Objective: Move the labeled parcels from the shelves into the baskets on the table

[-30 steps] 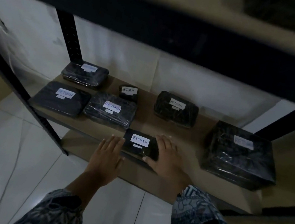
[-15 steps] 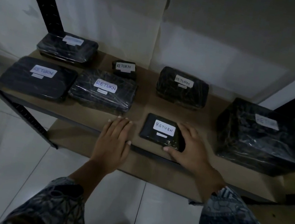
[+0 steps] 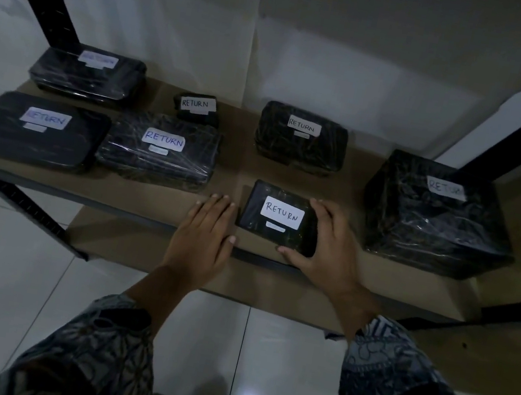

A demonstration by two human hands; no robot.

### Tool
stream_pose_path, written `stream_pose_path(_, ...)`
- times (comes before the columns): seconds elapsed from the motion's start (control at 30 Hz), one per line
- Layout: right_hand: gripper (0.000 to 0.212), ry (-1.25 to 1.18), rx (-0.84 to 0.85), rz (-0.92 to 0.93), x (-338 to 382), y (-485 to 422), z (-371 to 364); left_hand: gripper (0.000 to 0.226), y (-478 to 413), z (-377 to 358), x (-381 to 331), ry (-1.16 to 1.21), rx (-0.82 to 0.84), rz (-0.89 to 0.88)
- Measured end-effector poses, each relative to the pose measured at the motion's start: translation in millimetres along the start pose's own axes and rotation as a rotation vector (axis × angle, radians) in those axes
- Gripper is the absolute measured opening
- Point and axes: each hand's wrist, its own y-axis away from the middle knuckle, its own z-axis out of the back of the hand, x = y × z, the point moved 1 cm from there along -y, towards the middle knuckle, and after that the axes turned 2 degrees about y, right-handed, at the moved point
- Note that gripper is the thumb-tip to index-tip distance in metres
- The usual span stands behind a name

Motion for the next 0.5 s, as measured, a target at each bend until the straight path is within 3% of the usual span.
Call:
stream_pose_path(0.3, 0.093, -0.079, 0.001, -0.097, 27, 25, 37, 0.064, 37, 28, -10, -0.054, 0.177, -0.076)
stream_pose_path(0.5, 0.093, -0.109, -0.018, -0.111, 57, 46, 100, 0.058, 61, 86, -39, -0.001, 0.186, -0.146)
